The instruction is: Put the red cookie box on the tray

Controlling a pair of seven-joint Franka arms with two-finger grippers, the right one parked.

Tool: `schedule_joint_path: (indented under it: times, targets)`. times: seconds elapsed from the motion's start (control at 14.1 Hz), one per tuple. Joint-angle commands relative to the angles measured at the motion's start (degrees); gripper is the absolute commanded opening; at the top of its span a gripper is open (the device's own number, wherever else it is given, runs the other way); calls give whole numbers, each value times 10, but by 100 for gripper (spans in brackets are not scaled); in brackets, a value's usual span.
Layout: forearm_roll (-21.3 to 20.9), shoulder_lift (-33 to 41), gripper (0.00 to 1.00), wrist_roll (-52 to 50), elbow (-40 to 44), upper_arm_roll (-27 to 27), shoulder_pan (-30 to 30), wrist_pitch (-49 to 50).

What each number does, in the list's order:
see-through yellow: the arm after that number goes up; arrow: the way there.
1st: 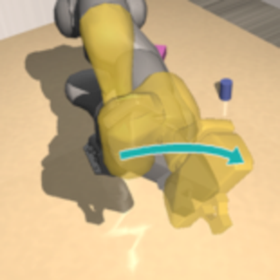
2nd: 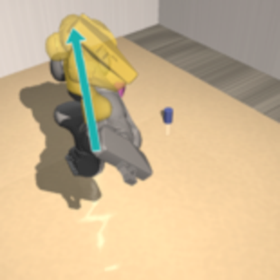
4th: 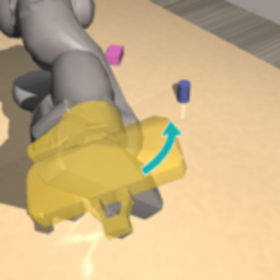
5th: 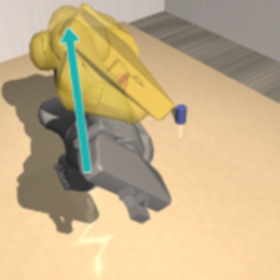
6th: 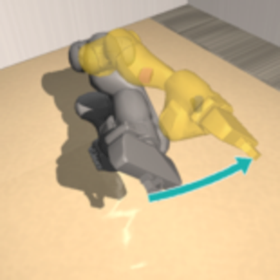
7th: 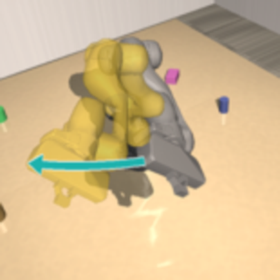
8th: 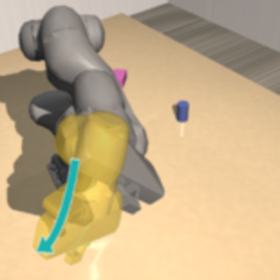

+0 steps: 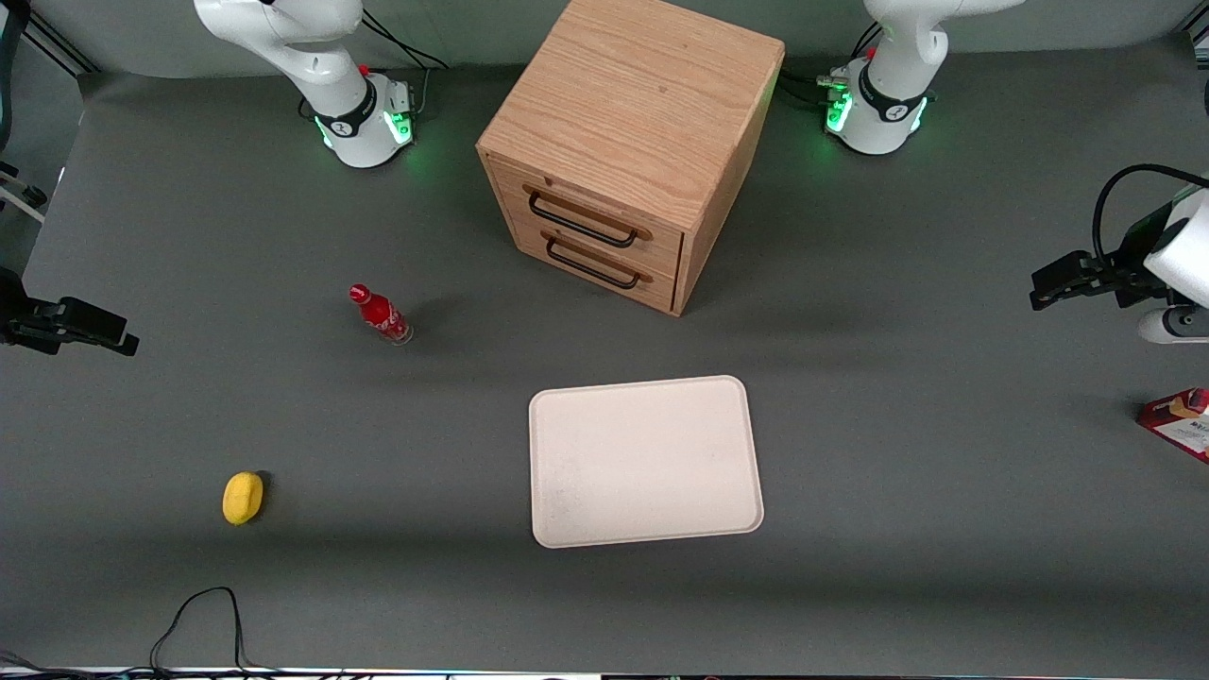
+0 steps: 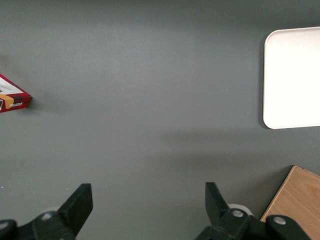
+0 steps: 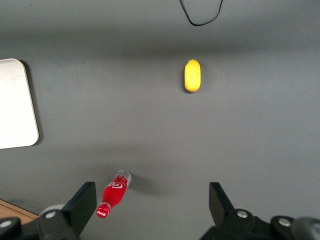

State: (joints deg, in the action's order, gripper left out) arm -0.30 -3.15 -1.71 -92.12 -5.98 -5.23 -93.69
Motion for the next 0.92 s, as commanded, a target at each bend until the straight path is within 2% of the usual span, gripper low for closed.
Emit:
schedule_joint_path:
  times: [0.0,0.5,0.71,0.85]
  targets:
    - [-3,3,100,3,7,5,6,14]
    - [-3,-14,100,0,12,11,-1,13]
    - [-7,-55,100,11,58,13,-54,8]
    - [-17,-111,100,13,116,12,-95,5]
